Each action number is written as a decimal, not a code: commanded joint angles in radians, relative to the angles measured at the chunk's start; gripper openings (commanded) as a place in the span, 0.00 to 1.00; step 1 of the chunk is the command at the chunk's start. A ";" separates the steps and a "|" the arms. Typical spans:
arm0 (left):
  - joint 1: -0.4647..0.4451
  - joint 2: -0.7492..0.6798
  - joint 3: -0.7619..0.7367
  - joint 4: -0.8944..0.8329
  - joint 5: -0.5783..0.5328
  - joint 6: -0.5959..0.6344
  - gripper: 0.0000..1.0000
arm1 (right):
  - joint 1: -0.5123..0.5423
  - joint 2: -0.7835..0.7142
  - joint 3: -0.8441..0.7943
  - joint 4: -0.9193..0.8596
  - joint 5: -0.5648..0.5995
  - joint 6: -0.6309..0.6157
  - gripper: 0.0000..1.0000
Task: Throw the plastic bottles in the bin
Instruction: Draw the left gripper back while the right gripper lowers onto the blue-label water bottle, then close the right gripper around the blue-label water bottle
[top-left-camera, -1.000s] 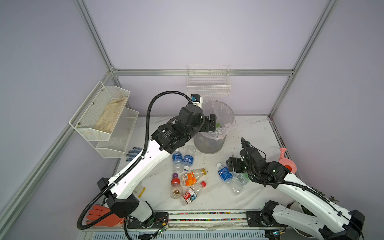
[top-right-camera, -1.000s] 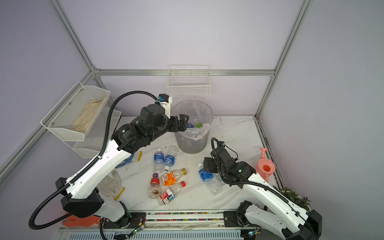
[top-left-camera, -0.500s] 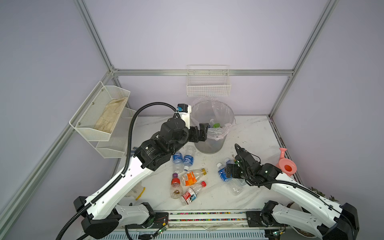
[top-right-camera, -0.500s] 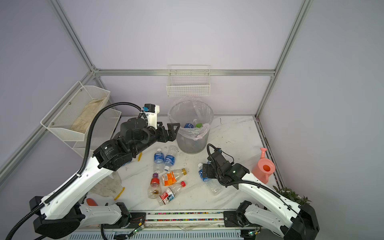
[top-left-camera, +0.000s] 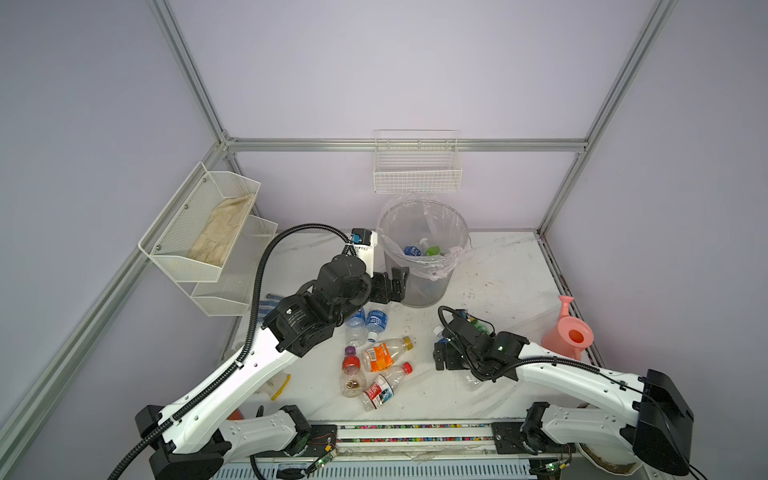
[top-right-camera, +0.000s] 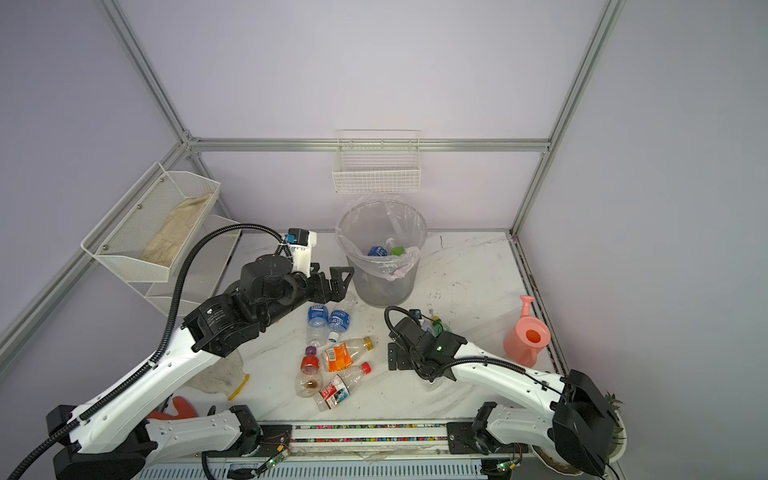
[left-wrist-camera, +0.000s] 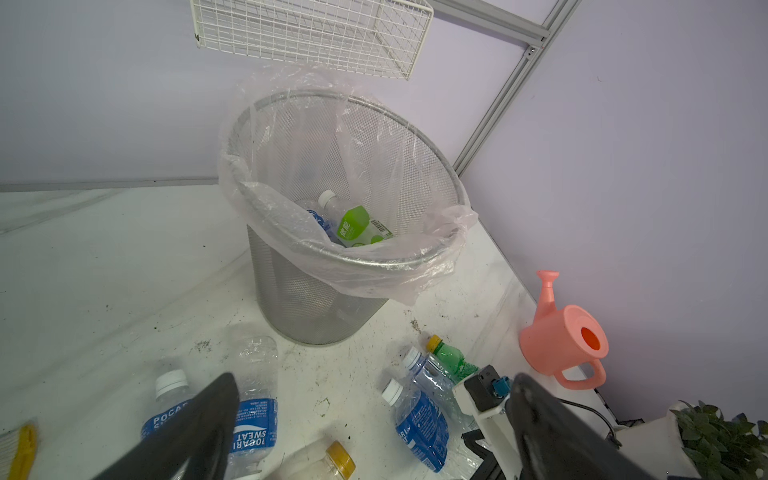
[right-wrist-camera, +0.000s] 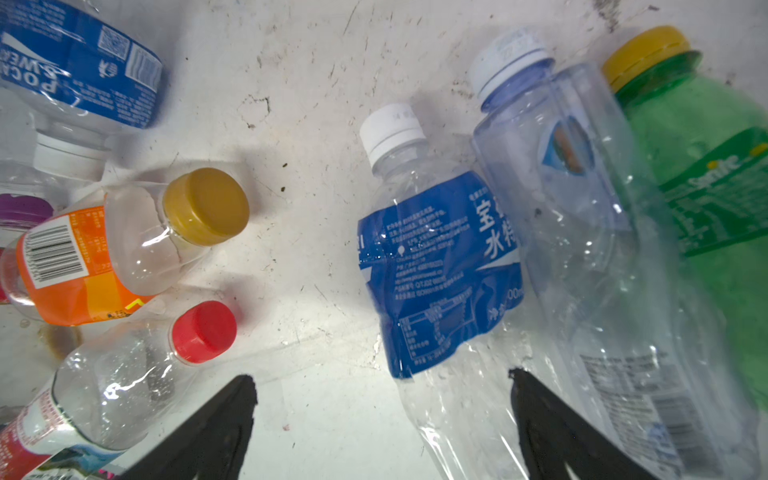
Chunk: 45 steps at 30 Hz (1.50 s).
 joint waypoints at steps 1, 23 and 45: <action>0.006 -0.057 -0.062 -0.002 -0.011 -0.024 1.00 | 0.017 0.025 0.012 -0.007 0.075 0.041 0.97; 0.005 -0.225 -0.250 -0.032 -0.031 -0.113 1.00 | 0.023 0.199 -0.034 0.051 0.086 0.086 0.97; 0.004 -0.271 -0.324 -0.033 -0.028 -0.150 1.00 | 0.100 0.309 -0.027 0.153 0.011 0.073 0.48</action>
